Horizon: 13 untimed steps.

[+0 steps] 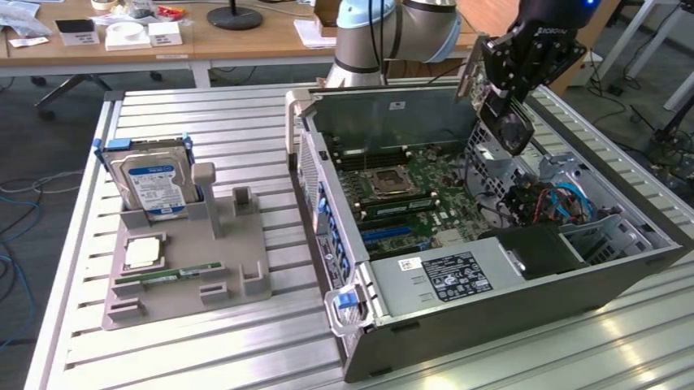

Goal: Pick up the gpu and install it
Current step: 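Pick up the gpu and move the gpu toward the slot, then insert the gpu into the slot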

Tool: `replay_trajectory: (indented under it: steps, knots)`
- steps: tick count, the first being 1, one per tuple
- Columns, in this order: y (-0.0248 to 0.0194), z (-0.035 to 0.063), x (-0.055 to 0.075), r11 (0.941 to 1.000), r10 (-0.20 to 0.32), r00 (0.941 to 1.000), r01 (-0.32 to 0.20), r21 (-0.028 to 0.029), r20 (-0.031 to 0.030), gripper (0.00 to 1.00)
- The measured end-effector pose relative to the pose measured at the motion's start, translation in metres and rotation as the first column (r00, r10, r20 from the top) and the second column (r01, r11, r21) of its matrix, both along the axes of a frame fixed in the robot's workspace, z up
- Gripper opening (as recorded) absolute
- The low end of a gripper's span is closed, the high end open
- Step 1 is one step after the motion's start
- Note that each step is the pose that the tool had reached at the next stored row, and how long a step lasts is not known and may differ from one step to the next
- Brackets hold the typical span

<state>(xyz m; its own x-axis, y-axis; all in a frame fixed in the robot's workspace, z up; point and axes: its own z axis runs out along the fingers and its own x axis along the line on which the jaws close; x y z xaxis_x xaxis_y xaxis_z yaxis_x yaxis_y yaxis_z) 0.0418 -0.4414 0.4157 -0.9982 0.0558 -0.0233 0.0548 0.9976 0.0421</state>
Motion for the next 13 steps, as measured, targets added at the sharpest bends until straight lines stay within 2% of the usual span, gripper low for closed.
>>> replay_trajectory:
  steps: [13]
  knots:
    - [-0.0008, 0.0002, 0.0, 1.0, 0.0, 1.0, 0.0, -0.0004, 0.0, 0.27]
